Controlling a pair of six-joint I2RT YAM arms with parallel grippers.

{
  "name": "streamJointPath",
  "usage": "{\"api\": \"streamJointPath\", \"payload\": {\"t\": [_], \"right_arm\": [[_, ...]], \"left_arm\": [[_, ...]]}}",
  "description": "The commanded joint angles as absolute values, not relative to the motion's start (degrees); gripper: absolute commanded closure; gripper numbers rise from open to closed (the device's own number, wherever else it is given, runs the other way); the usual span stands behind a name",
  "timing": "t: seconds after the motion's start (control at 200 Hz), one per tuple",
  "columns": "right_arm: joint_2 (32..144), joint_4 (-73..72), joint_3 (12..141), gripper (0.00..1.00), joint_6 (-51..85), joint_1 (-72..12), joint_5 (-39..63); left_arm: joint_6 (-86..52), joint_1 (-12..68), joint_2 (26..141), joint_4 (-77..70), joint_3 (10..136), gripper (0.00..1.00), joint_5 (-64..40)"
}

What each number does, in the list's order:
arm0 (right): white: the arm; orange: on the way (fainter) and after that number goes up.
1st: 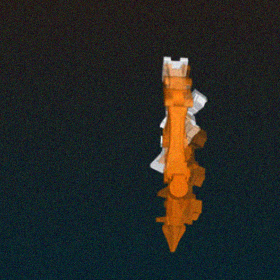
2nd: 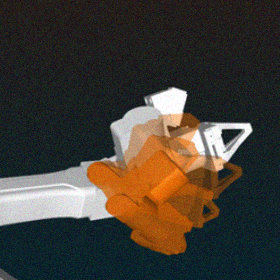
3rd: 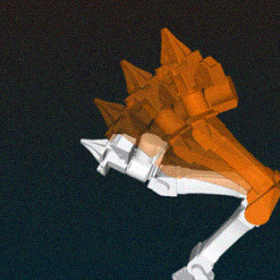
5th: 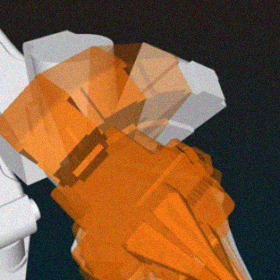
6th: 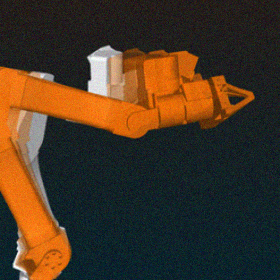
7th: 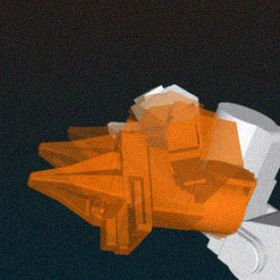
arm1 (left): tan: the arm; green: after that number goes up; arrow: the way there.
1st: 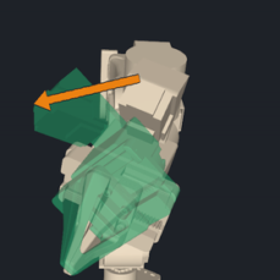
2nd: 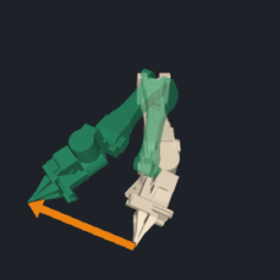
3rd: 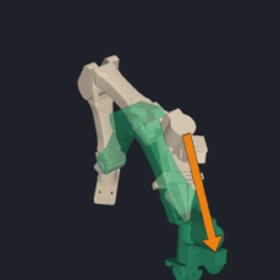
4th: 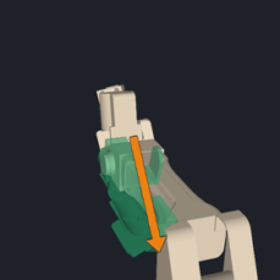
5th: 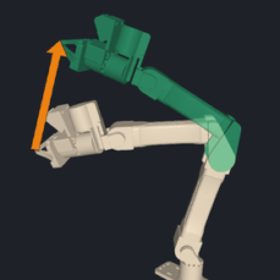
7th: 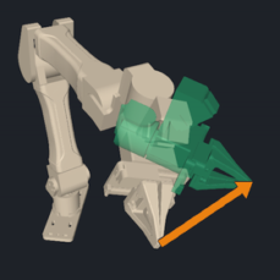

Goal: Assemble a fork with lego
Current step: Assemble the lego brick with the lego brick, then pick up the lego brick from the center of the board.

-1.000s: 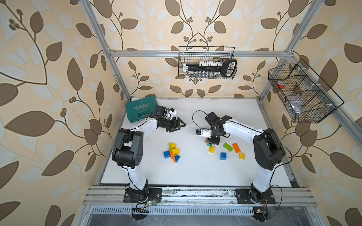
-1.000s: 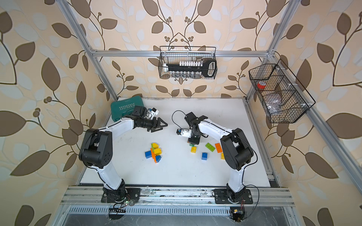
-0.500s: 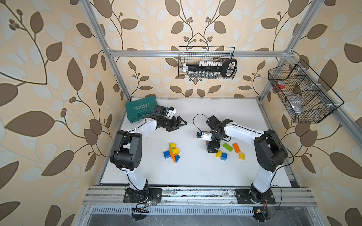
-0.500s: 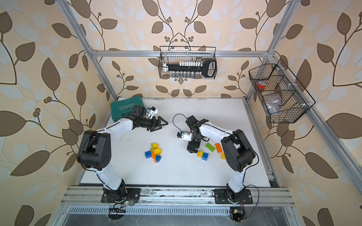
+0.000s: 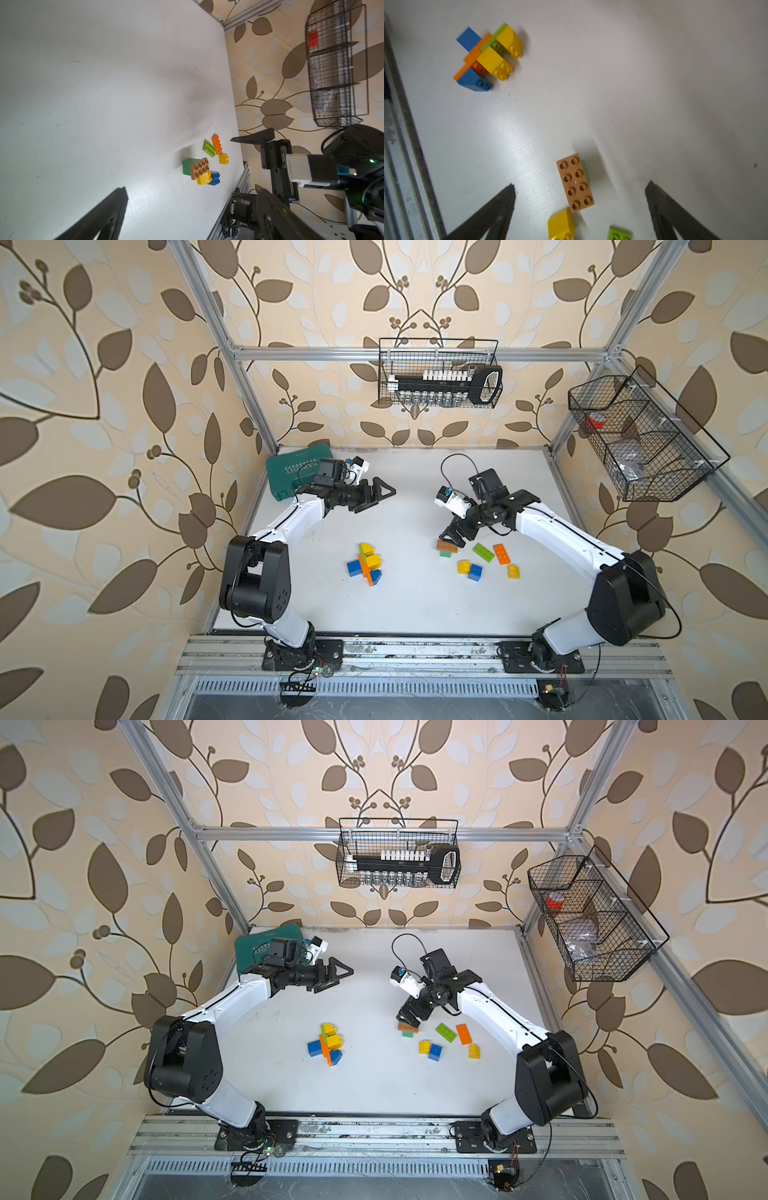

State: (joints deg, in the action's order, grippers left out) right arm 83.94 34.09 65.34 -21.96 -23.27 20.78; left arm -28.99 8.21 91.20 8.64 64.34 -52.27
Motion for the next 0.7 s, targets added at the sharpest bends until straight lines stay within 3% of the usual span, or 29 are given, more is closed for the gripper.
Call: {"api": "streamJointPath", "payload": {"t": [0.0, 0.19, 0.395, 0.495, 0.6, 0.695], "right_arm": [[78.98, 27.7, 62.26, 0.0, -7.81, -22.52, 24.62], [74.87, 32.79, 62.46, 0.0, -2.5, -22.63, 16.85], [62.22, 27.51, 52.76, 0.0, -3.72, -22.91, 17.27], [58.02, 26.37, 50.09, 0.0, 0.06, -22.49, 11.33], [60.33, 32.72, 52.77, 0.0, 4.44, -20.5, 8.73], [66.04, 39.2, 56.88, 0.0, 7.12, -19.86, 3.4]], "left_arm": [[-41.73, 6.86, 91.53, -6.1, 61.05, 0.01, -65.2], [-27.05, 11.59, 90.38, 14.34, 68.64, 0.01, -61.72], [-31.29, 15.25, 88.01, 9.28, 65.56, 0.01, -55.64], [-37.23, 16.06, 90.13, 5.68, 64.96, 0.01, -58.78], [-28.89, 19.22, 94.85, 19.29, 72.88, 0.01, -61.64], [-29.41, 21.12, 92.29, 13.89, 70.54, 0.01, -60.44]]}}
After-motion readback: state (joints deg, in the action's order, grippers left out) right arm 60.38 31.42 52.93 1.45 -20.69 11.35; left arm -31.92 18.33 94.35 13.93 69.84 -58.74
